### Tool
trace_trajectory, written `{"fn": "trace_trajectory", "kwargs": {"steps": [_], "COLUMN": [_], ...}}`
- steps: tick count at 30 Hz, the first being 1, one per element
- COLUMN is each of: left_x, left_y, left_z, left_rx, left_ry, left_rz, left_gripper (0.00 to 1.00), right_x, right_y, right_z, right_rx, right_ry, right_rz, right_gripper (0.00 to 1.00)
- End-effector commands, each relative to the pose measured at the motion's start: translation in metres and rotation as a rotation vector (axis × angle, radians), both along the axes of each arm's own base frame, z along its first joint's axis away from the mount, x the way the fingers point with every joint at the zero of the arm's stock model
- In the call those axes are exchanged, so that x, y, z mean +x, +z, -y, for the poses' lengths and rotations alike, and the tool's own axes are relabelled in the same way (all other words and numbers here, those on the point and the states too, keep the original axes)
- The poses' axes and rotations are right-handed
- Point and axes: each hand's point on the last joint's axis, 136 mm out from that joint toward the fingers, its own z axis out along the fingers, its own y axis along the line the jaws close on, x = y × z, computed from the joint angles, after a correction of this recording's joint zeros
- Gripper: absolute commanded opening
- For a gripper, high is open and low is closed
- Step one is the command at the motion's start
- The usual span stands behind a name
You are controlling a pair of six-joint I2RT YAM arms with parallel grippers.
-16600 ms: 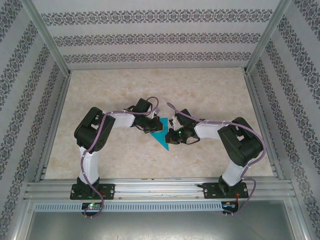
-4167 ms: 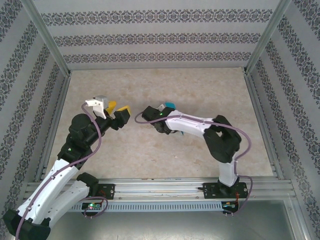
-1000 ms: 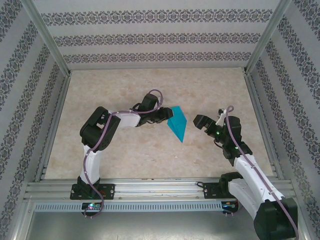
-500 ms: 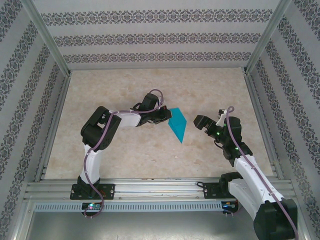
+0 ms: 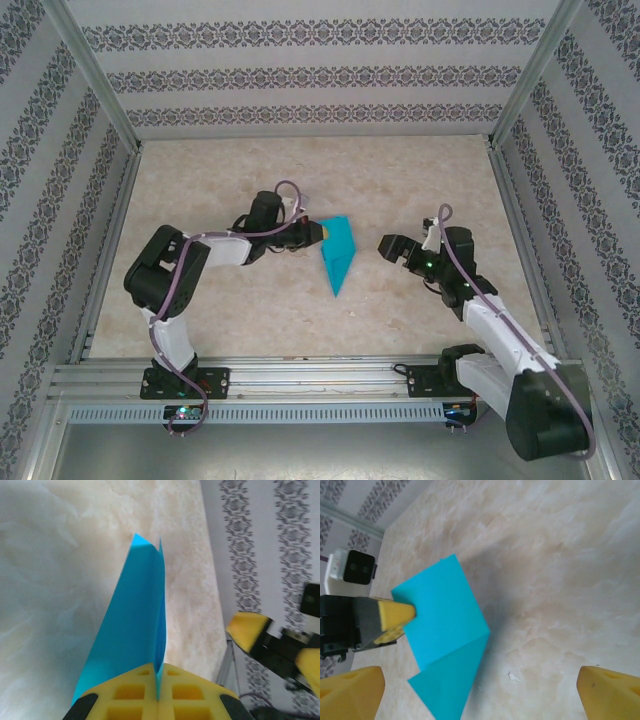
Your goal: Fold a paper plane with a square sheet of paper (fold left side to right side)
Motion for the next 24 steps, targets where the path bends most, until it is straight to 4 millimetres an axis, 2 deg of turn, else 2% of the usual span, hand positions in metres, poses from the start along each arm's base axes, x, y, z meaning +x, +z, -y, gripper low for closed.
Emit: {"fn": "trace_trajectory", "kwargs": {"steps": [1, 3, 6, 12, 16, 18, 24], "left_x": [-0.015, -0.025, -0.038, -0.046, -0.045, -0.046, -0.045], "left_y": [0.037, 0.038, 0.036, 0.036, 0.036, 0.037, 0.031], "left_z": [-0.006, -0.011, -0.014, -0.020, -0.019, -0.018, -0.019], "left_rx": [-0.122, -0.123, -0.118, -0.104, -0.108, -0.110, -0.092], "left_ry": [-0.090, -0.113, -0.148, -0.133, -0.136, -0.141, -0.139], "left_rz": [0.110, 0.108, 0.095, 0.100, 0.098, 0.097, 0.089], "left_gripper": [0.00, 0.00, 0.00, 0.00, 0.00, 0.00, 0.00], "right_x": [0.006, 0.007, 0.007, 0.008, 0.006, 0.005, 0.003], "right_y": [0.017, 0.014, 0.007, -0.014, -0.021, -0.027, -0.025], "right_z": [-0.020, -0.036, -0.057, -0.089, -0.106, -0.114, -0.124], "right_rx": [0.074, 0.129, 0.207, 0.244, 0.262, 0.277, 0.317], "right_ry": [0.144, 0.239, 0.369, 0.493, 0.551, 0.578, 0.623], "right_rz": [0.047, 0.021, -0.028, -0.081, -0.097, -0.121, -0.121], "right_gripper": [0.98, 0.96, 0.86, 0.84, 0.83, 0.80, 0.72]}}
